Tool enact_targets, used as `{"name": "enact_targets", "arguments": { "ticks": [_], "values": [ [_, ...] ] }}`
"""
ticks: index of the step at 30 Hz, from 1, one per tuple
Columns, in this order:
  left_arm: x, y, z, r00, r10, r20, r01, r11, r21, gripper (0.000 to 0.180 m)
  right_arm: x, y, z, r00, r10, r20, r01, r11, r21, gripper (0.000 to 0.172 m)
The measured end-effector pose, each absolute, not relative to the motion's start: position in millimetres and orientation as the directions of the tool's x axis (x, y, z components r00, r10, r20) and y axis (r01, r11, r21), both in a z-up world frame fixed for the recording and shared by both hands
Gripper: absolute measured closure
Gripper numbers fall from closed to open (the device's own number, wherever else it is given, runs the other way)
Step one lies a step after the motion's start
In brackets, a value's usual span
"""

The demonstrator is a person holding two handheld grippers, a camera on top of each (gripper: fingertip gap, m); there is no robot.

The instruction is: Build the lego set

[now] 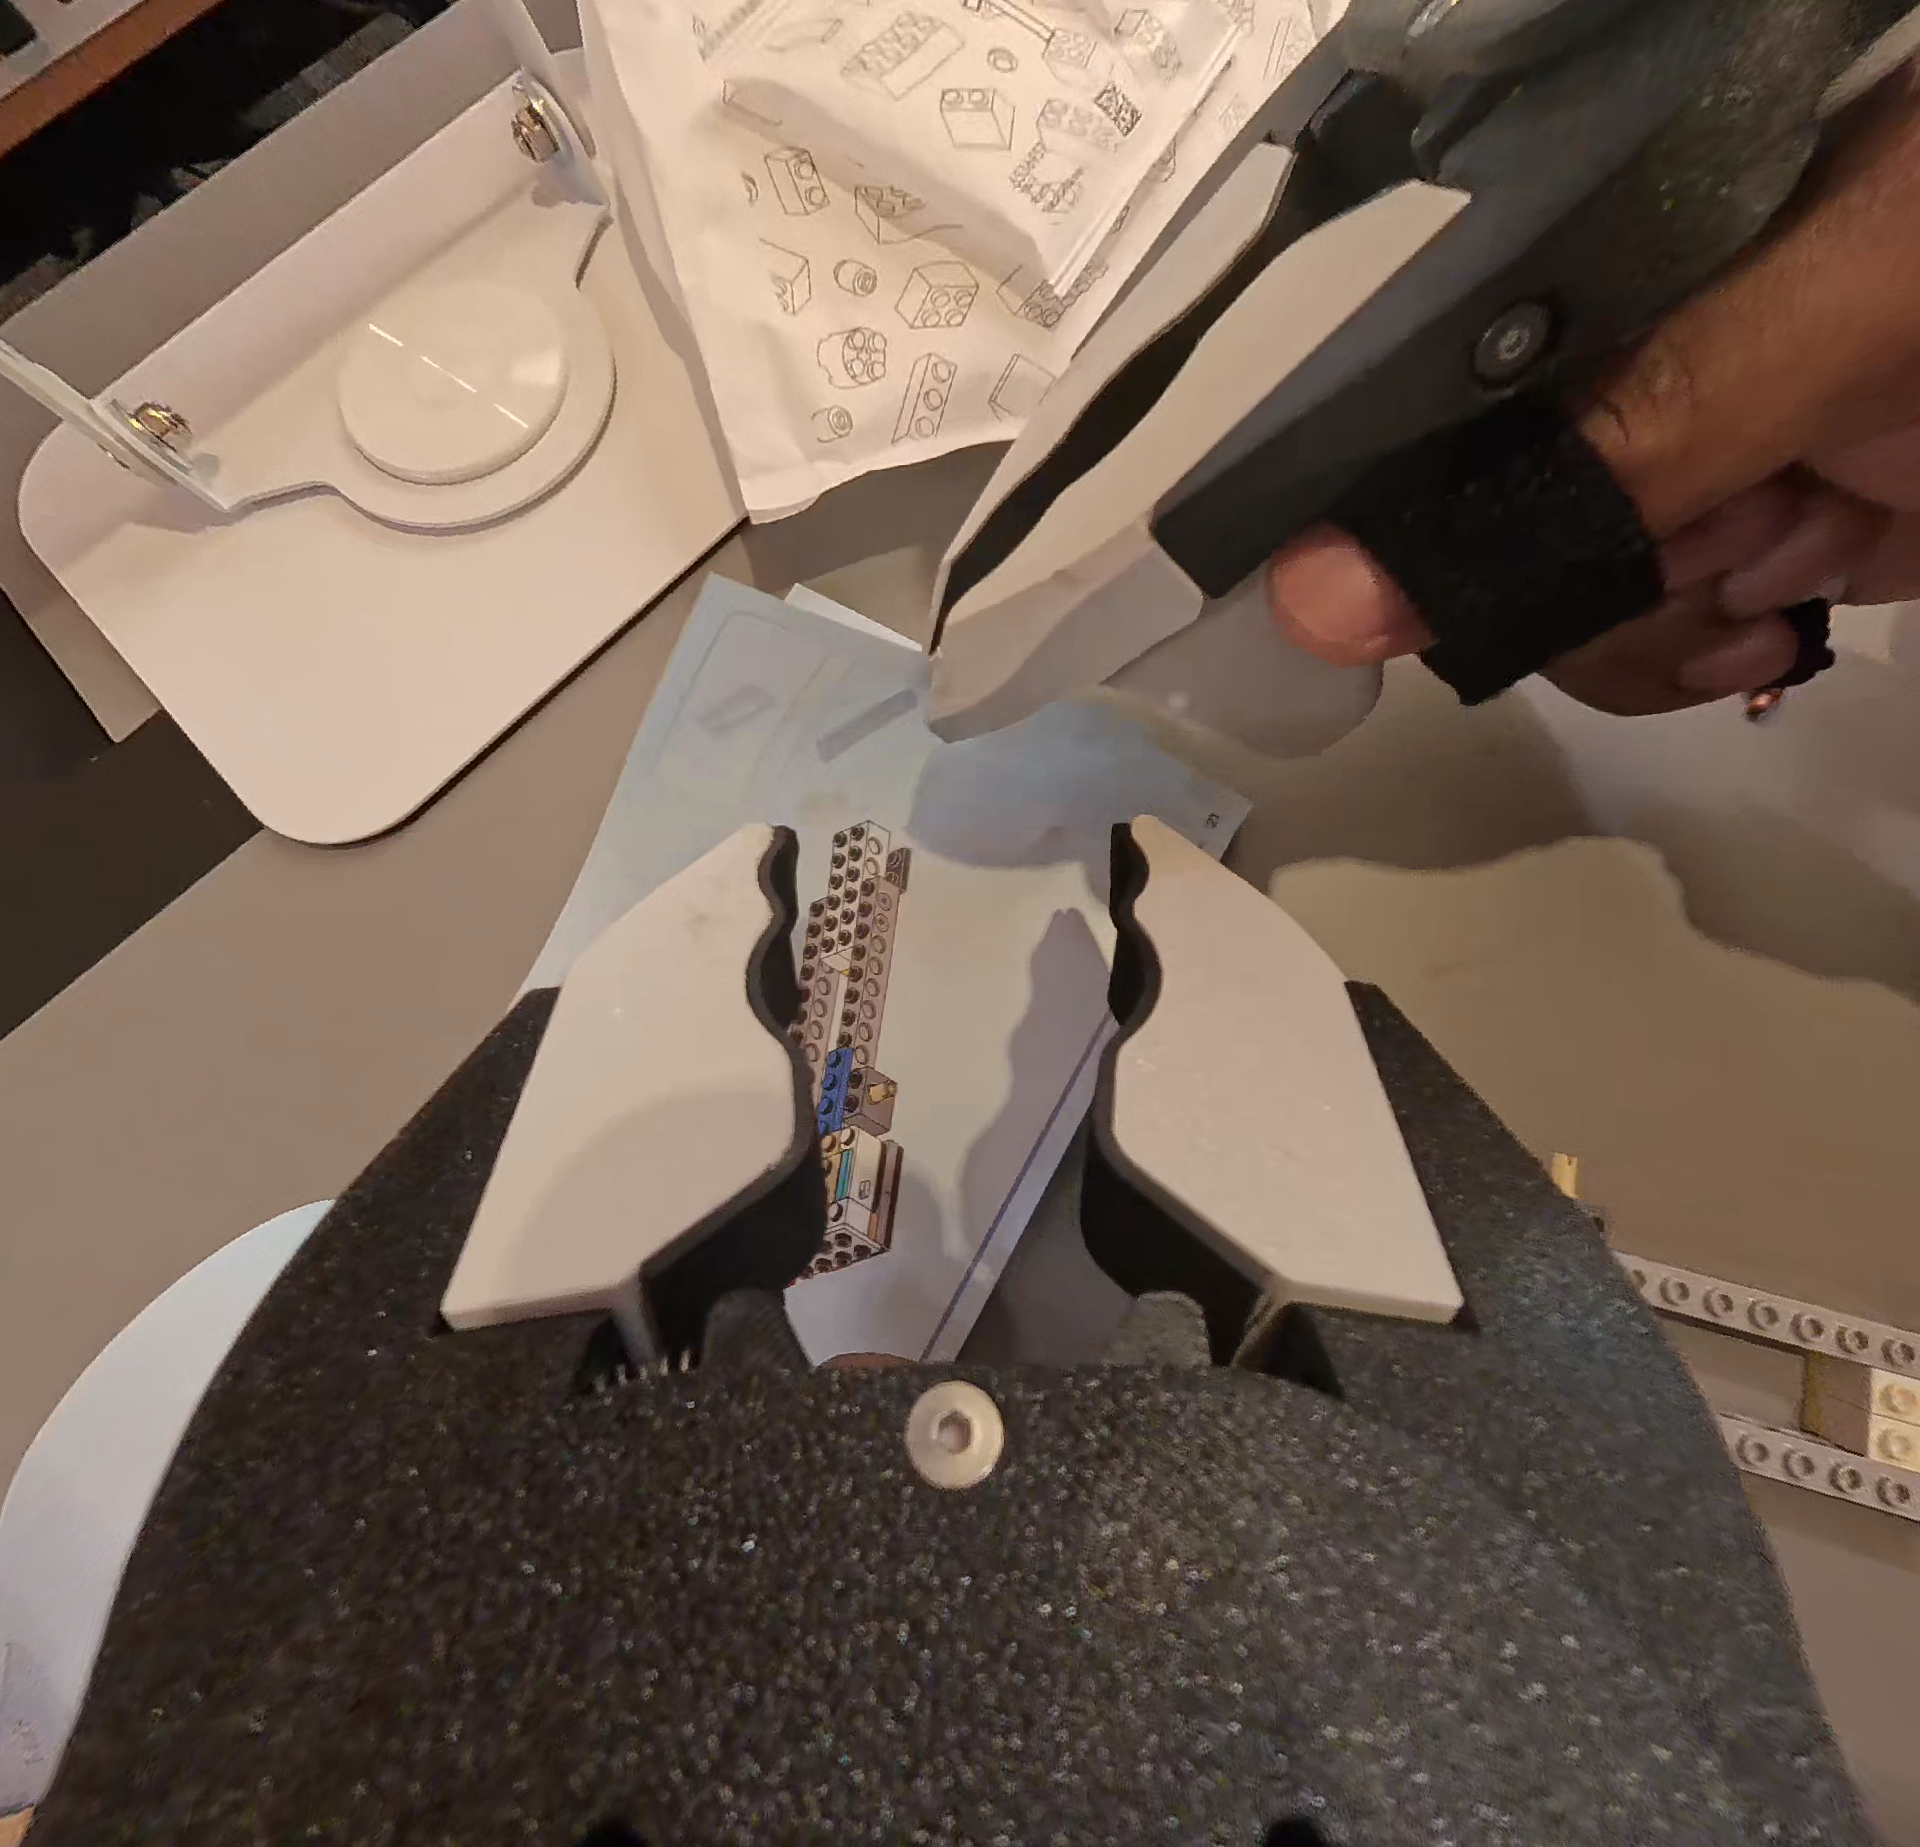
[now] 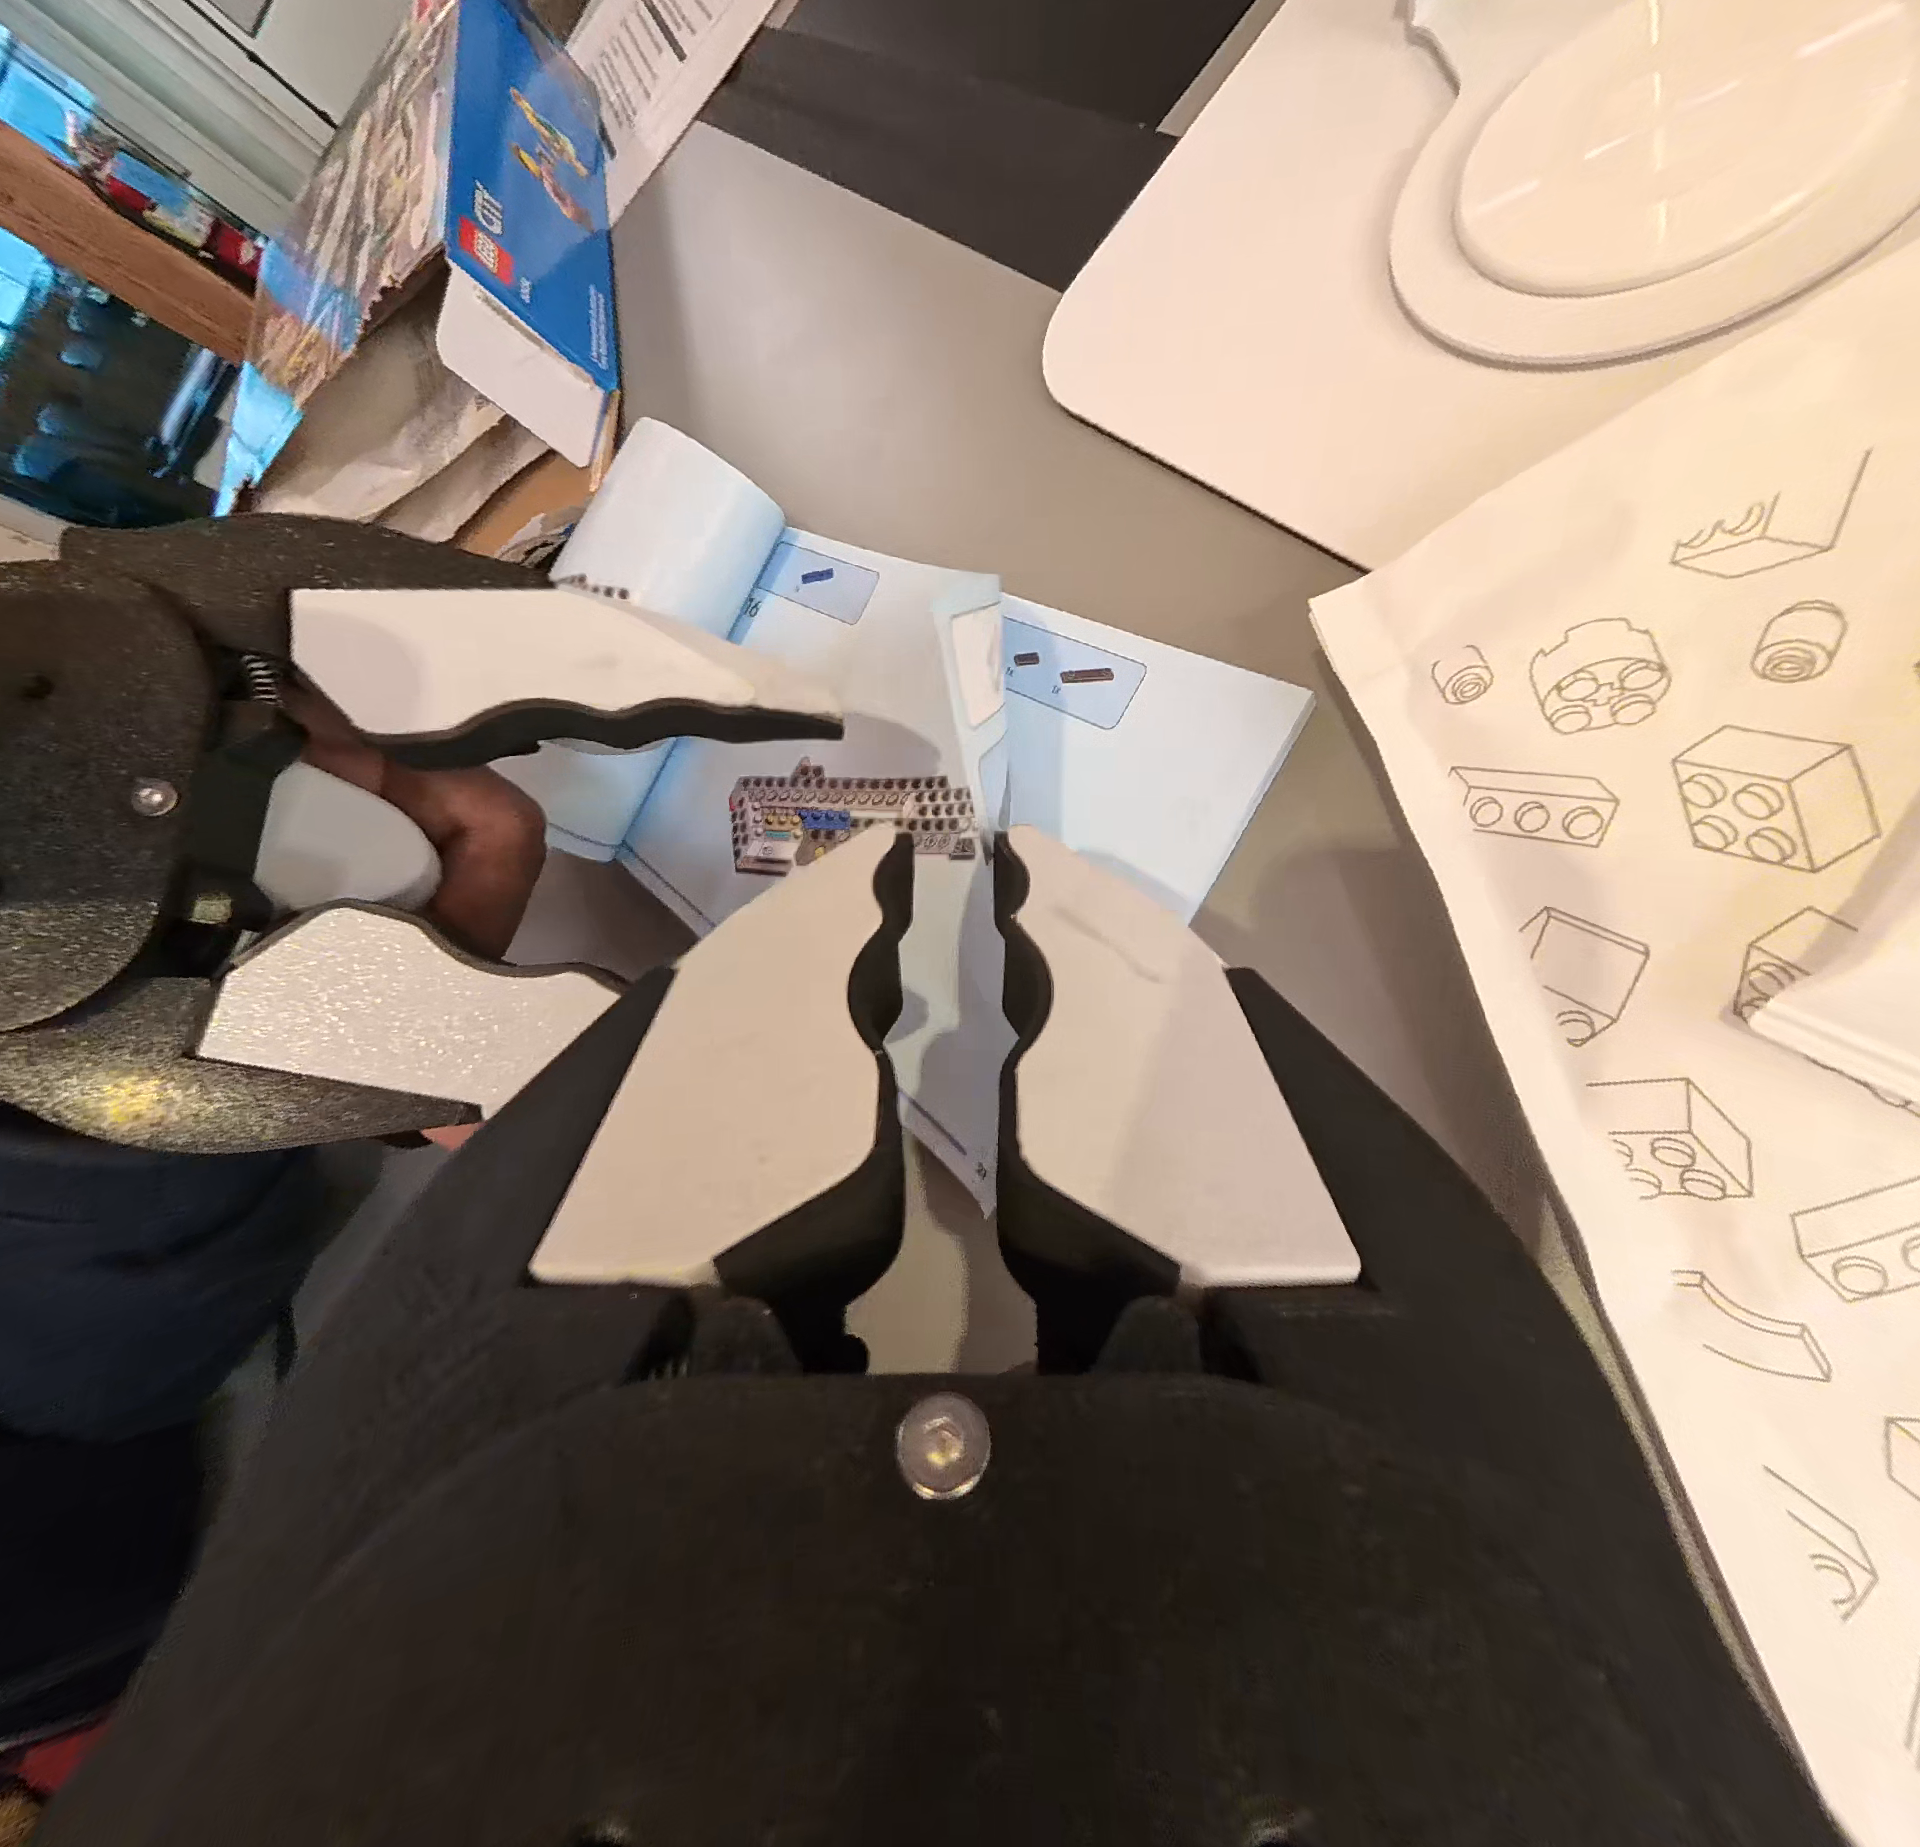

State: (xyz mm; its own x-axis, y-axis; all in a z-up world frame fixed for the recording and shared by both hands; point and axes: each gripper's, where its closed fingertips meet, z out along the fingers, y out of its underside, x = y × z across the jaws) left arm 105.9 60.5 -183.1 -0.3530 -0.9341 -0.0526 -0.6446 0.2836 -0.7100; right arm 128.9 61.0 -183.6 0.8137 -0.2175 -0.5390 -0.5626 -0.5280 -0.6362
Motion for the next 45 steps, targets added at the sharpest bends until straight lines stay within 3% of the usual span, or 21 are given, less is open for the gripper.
{"name": "enact_targets", "arguments": {
  "ticks": [9,18,34,41,45],
  "values": [
    [101,60,-194,-0.319,-0.948,0.010,-0.713,0.232,-0.661,0.124,107,68,-176,0.770,-0.121,-0.627,-0.582,-0.535,-0.612,0.154],
    [90,70,-193,-0.324,-0.926,0.196,-0.755,0.128,-0.643,0.130,91,72,-180,0.763,-0.057,-0.644,-0.552,-0.575,-0.603,0.152],
    [89,88,-163,-0.271,-0.848,0.455,-0.731,-0.126,-0.670,0.132,81,75,-178,0.742,0.009,-0.670,-0.542,-0.581,-0.607,0.150],
    [94,97,-171,-0.189,-0.871,0.454,-0.743,-0.176,-0.646,0.132,78,75,-178,0.748,0.022,-0.663,-0.527,-0.589,-0.613,0.149],
    [97,92,-175,-0.178,-0.882,0.437,-0.749,-0.167,-0.641,0.142,75,76,-178,0.748,0.033,-0.663,-0.519,-0.594,-0.615,0.149]
  ]
}}
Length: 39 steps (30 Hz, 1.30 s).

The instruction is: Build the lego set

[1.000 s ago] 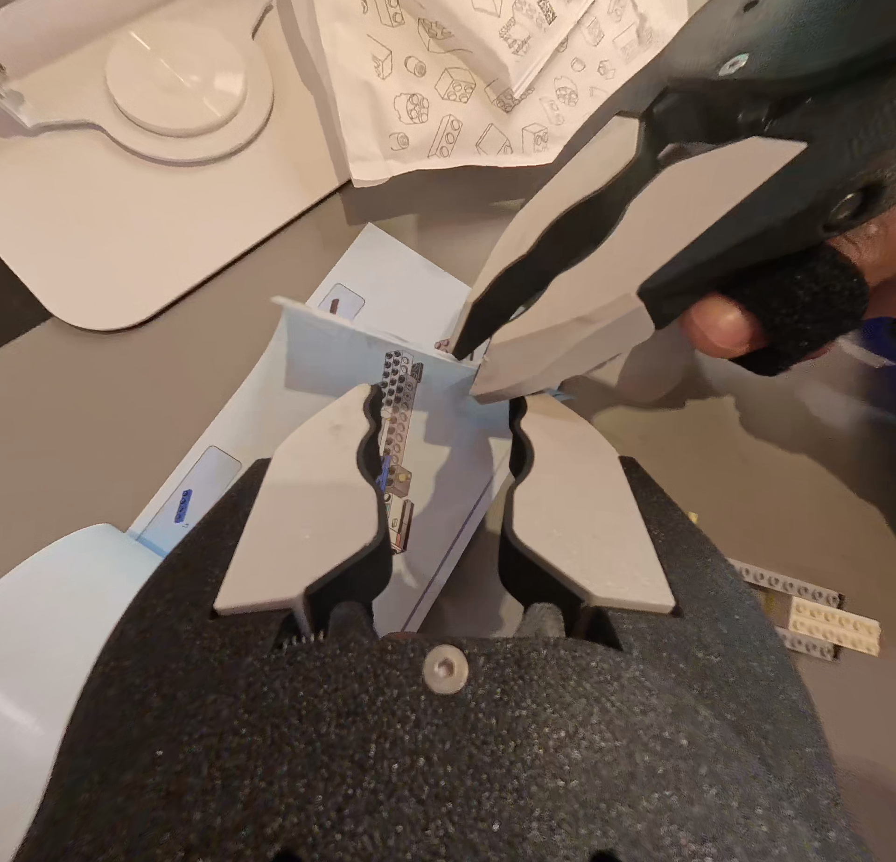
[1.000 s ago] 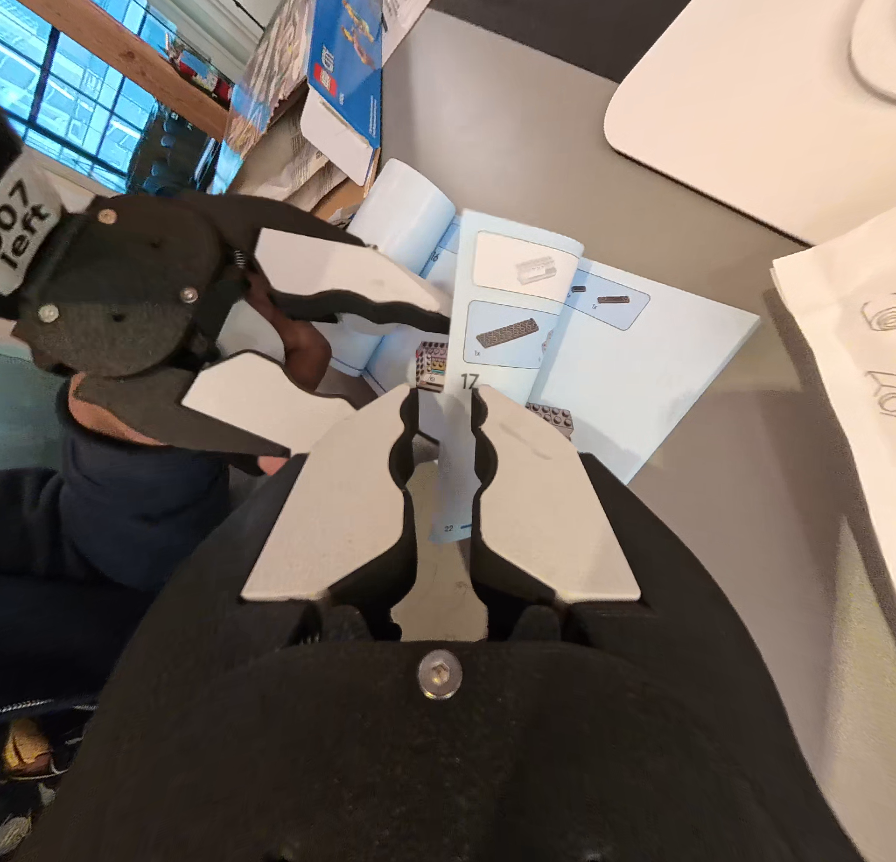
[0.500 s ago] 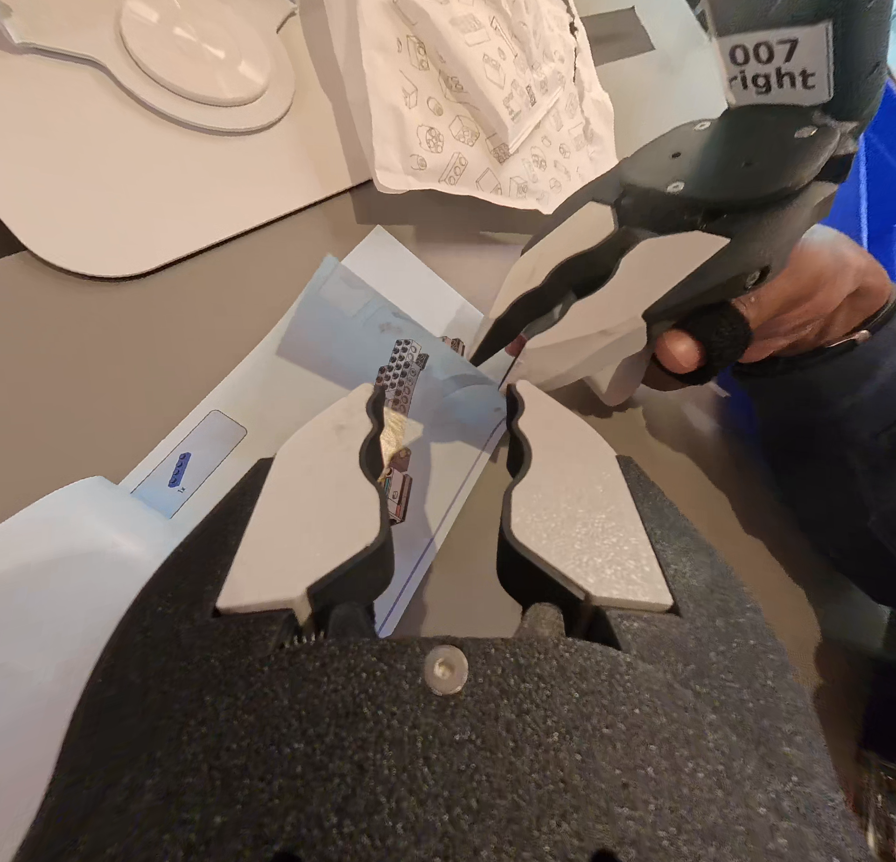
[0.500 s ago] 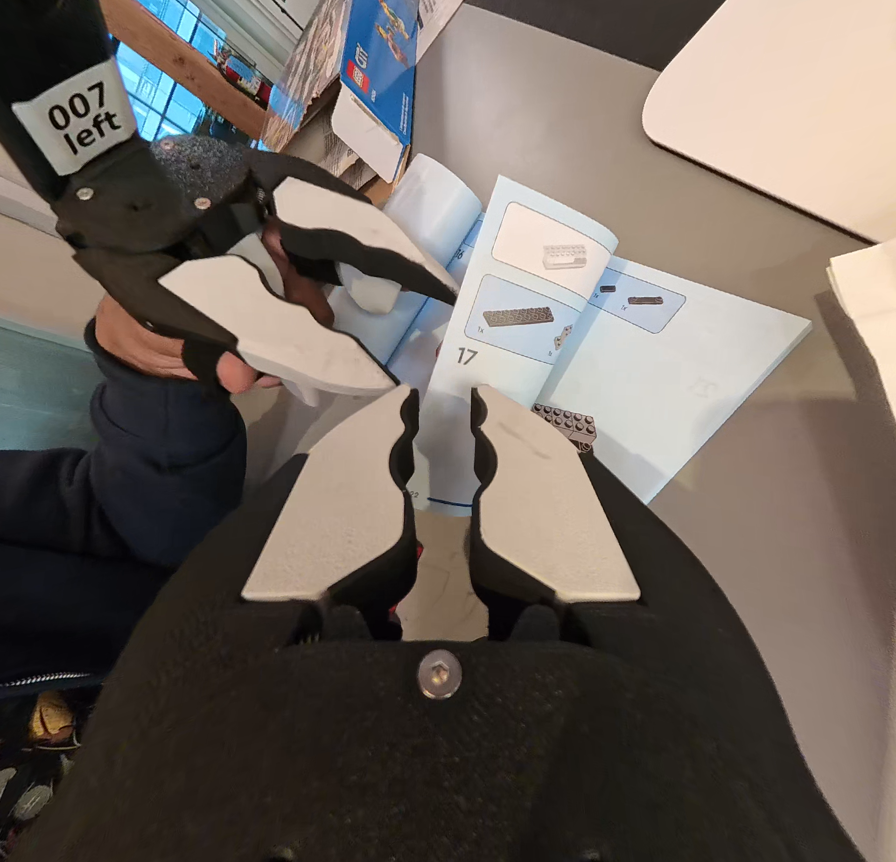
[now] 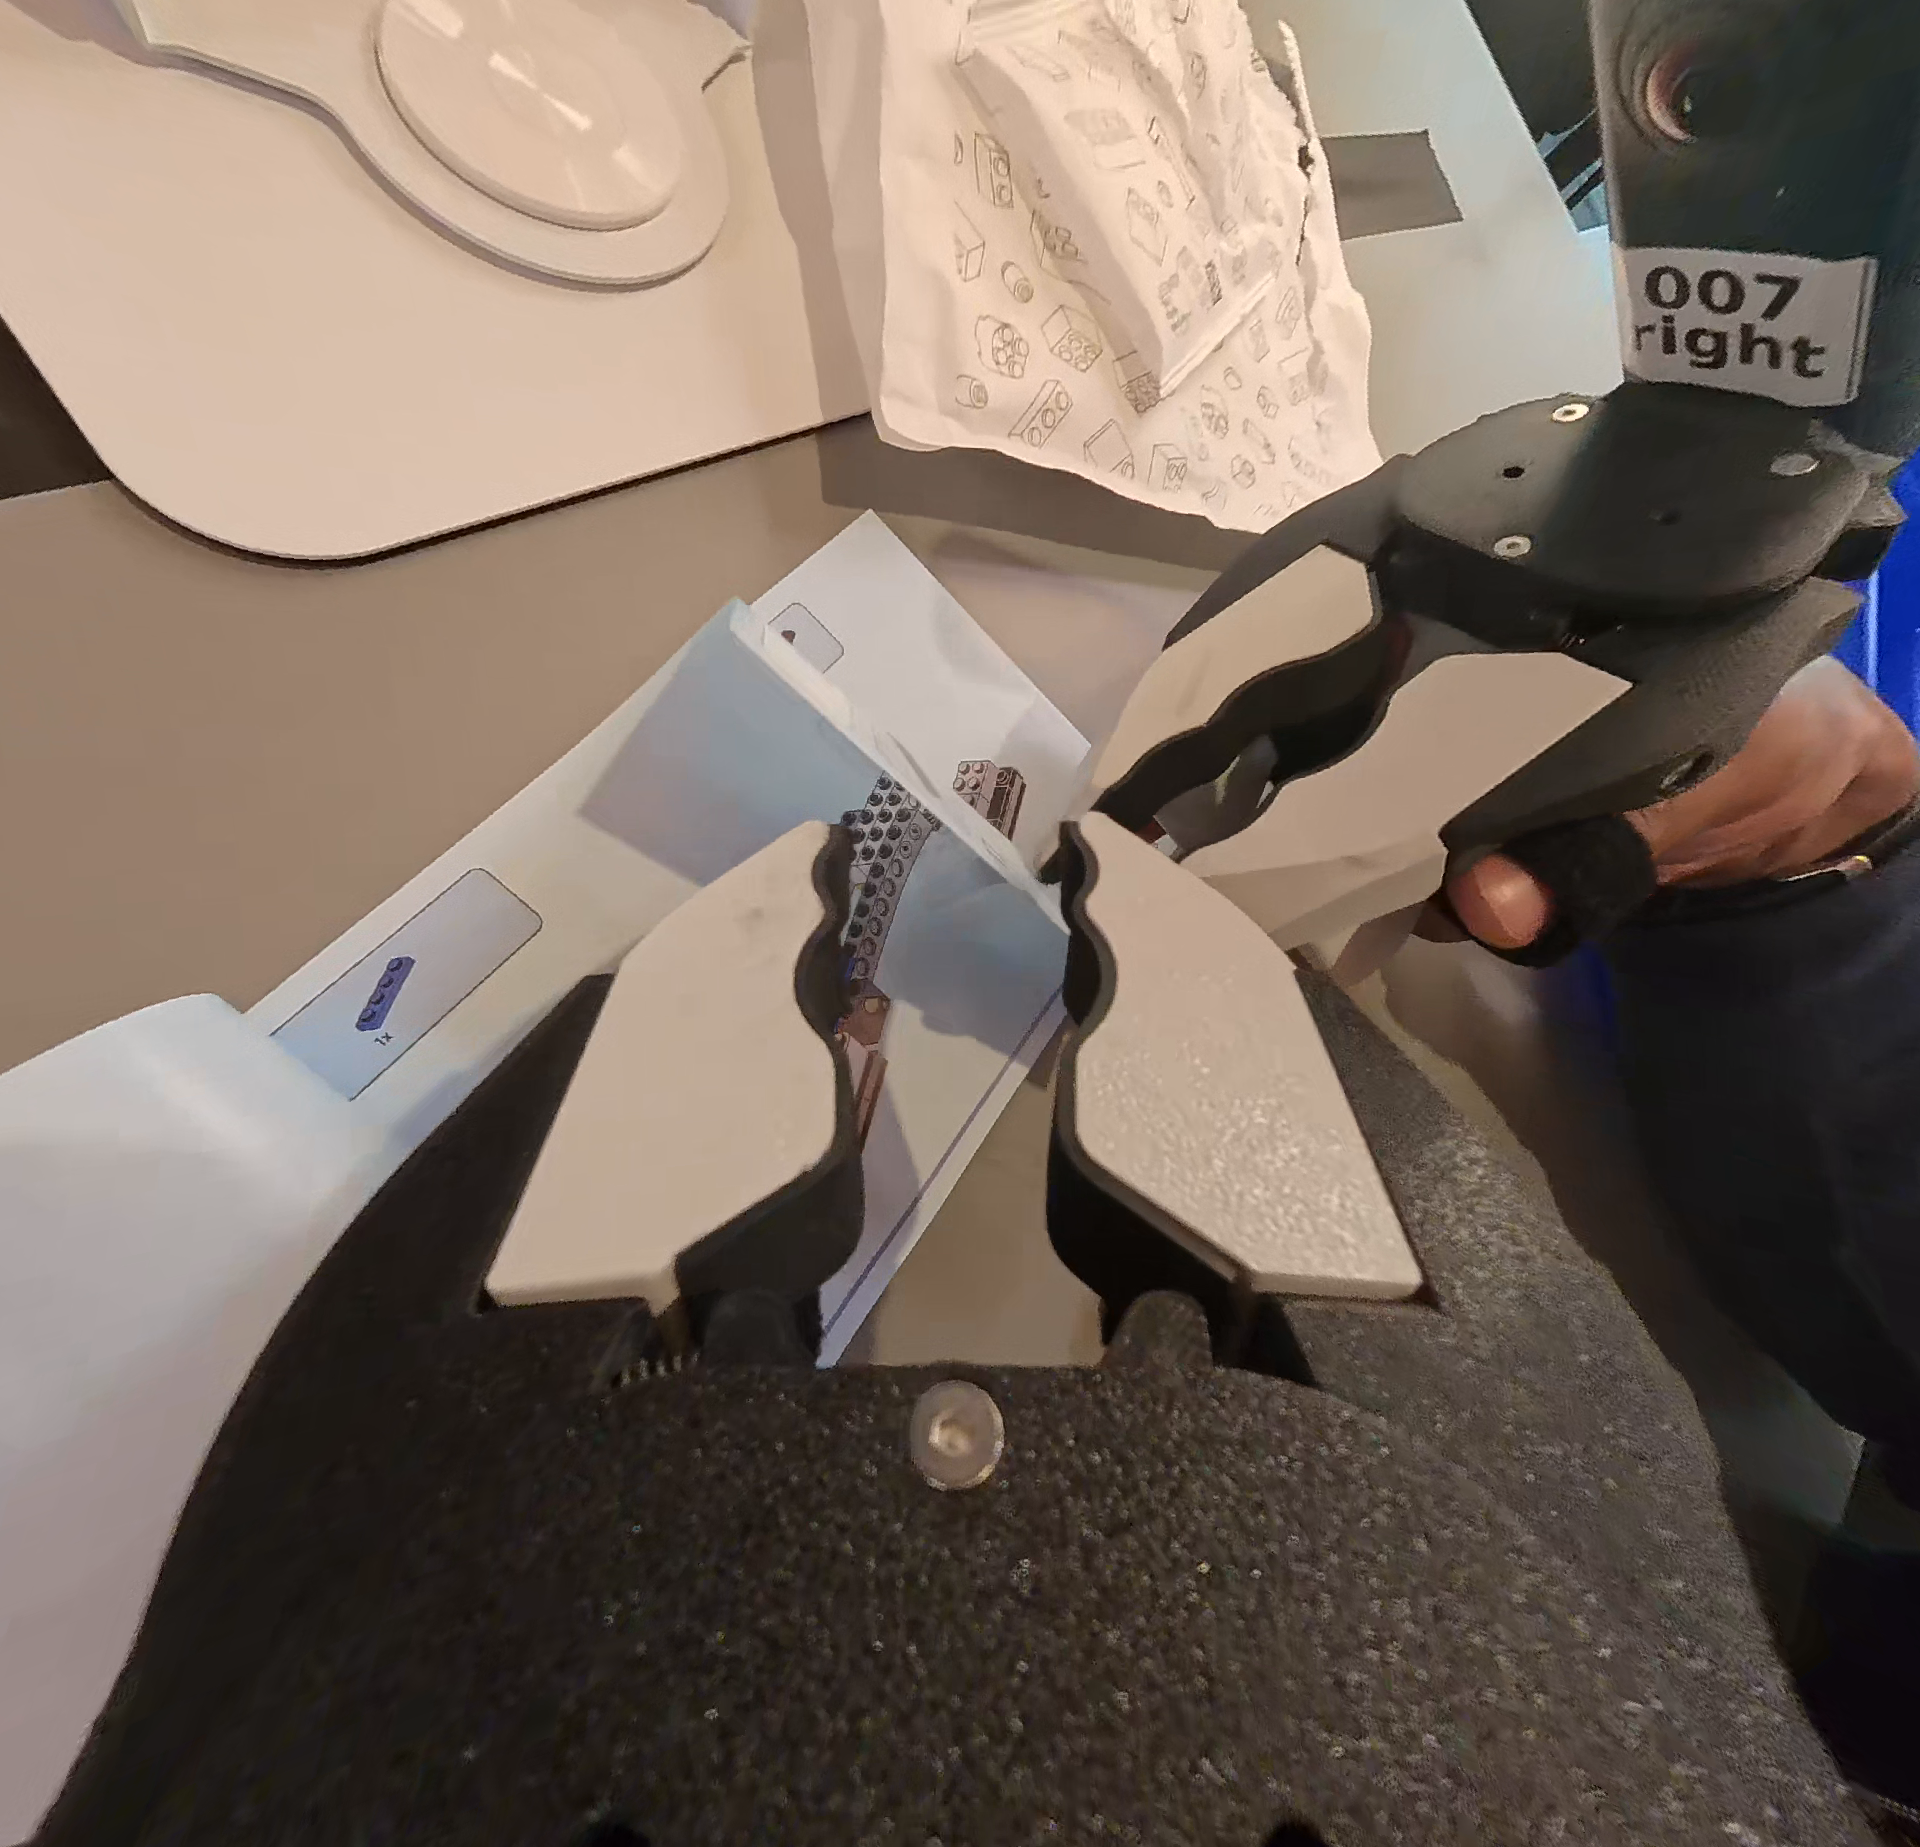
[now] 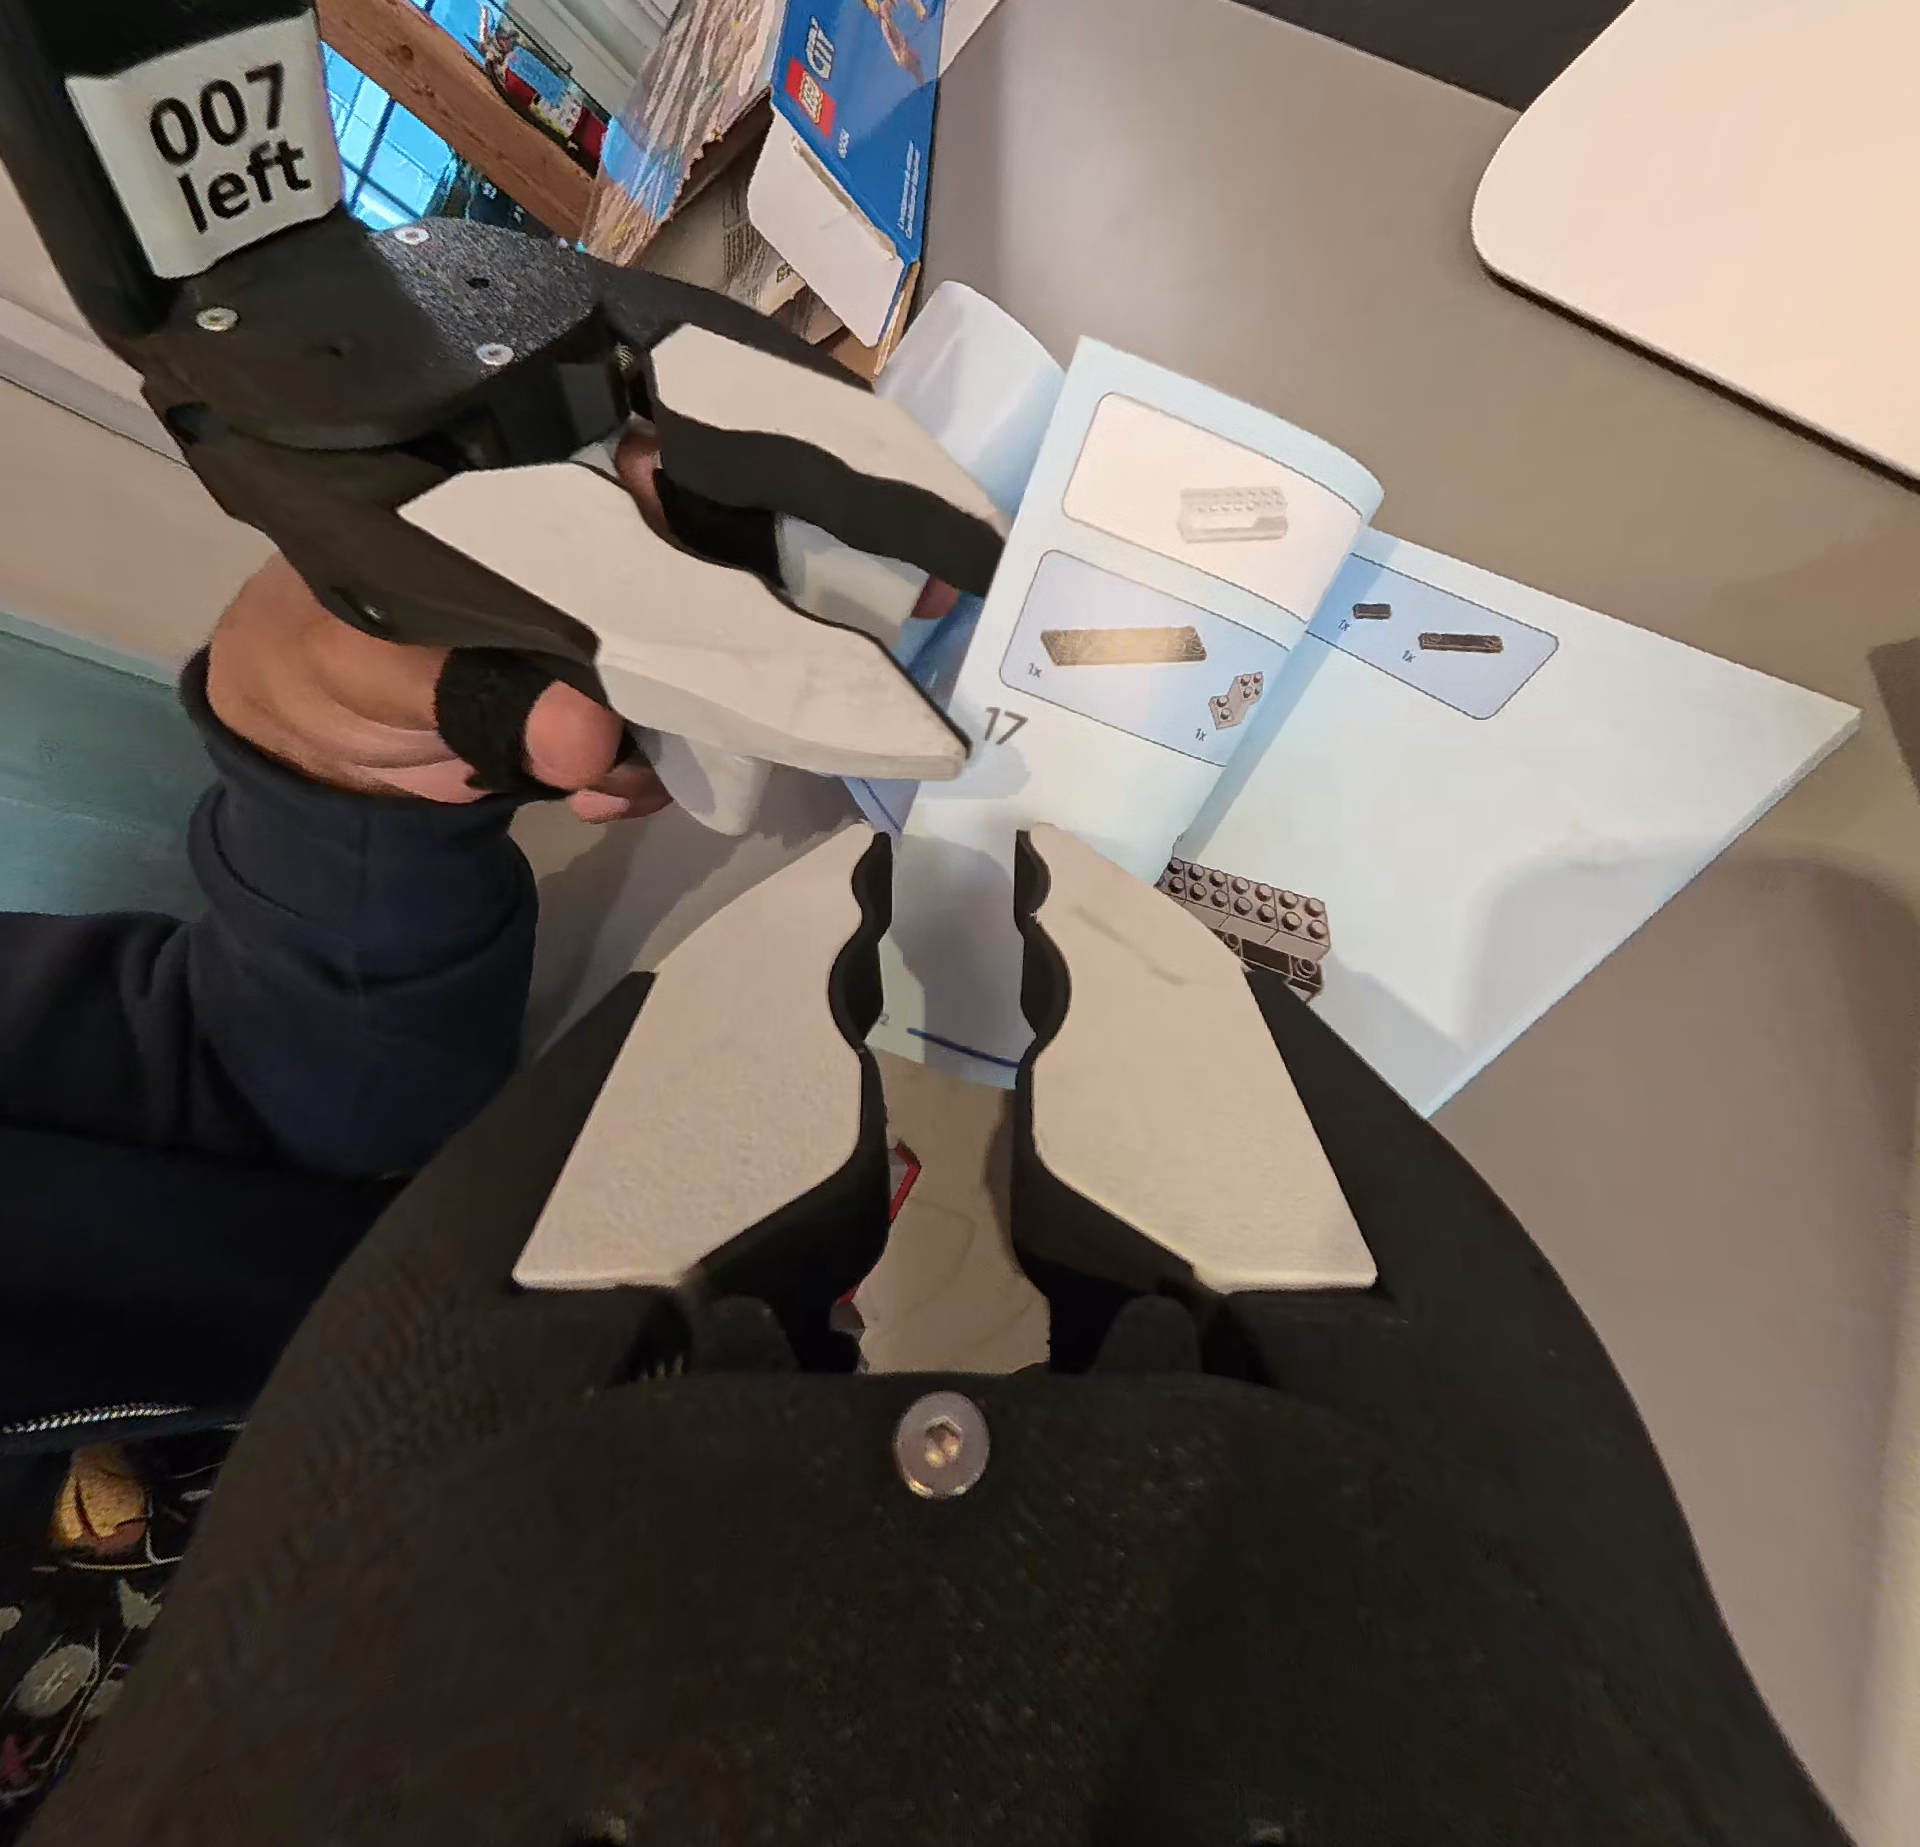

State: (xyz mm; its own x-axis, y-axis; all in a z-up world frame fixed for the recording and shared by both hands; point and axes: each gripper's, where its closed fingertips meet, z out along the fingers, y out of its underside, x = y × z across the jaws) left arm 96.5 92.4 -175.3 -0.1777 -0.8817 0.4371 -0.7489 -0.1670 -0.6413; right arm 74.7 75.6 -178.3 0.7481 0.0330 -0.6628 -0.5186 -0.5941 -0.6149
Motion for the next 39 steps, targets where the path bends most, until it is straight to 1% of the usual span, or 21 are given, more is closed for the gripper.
{"name": "enact_targets", "arguments": {
  "ticks": [2,5,6,11,15,19,22,25,28,32,34,37,39],
  "values": [
    [97,91,-178,-0.177,-0.886,0.429,-0.752,-0.159,-0.640,0.151,72,76,-178,0.750,0.042,-0.660,-0.511,-0.597,-0.618,0.149],
    [99,92,-175,-0.182,-0.886,0.427,-0.735,-0.166,-0.657,0.177,69,77,-175,0.754,0.058,-0.654,-0.498,-0.599,-0.627,0.149],
    [99,93,-173,-0.184,-0.886,0.426,-0.727,-0.169,-0.665,0.180,69,77,-174,0.758,0.064,-0.649,-0.492,-0.597,-0.633,0.148],
    [93,106,-156,-0.200,-0.859,0.472,-0.697,-0.214,-0.685,0.180,68,78,-161,0.799,0.100,-0.593,-0.446,-0.565,-0.695,0.142],
    [80,128,-138,-0.215,-0.814,0.539,-0.662,-0.284,-0.694,0.180,67,81,-154,0.840,0.078,-0.537,-0.405,-0.567,-0.717,0.139],
    [63,159,-126,-0.206,-0.796,0.569,-0.621,-0.342,-0.705,0.180,57,86,-150,0.905,0.069,-0.419,-0.300,-0.594,-0.747,0.136],
    [45,179,-132,-0.173,-0.810,0.560,-0.632,-0.345,-0.694,0.179,35,92,-152,0.925,0.122,-0.359,-0.208,-0.628,-0.750,0.135],
    [25,197,-147,-0.117,-0.869,0.480,-0.679,-0.283,-0.678,0.176,25,101,-159,0.952,0.103,-0.290,-0.153,-0.657,-0.738,0.134],
    [8,205,-160,-0.094,-0.912,0.400,-0.728,-0.211,-0.652,0.172,33,107,-167,0.974,0.000,-0.226,-0.165,-0.683,-0.712,0.134],
    [-5,223,-170,-0.050,-0.957,0.285,-0.776,-0.142,-0.615,0.164,51,113,-180,0.969,-0.183,-0.164,-0.245,-0.700,-0.670,0.135],
    [-8,231,-170,-0.033,-0.966,0.256,-0.778,-0.136,-0.613,0.155,46,117,-187,0.959,-0.225,-0.171,-0.282,-0.711,-0.645,0.135],
    [-14,238,-167,-0.034,-0.974,0.226,-0.775,-0.117,-0.621,0.146,35,125,-188,0.952,-0.260,-0.162,-0.302,-0.708,-0.639,0.135],
    [-20,246,-161,-0.038,-0.983,0.182,-0.768,-0.088,-0.635,0.143,26,131,-189,0.953,-0.259,-0.155,-0.298,-0.718,-0.630,0.135]
  ]
}}
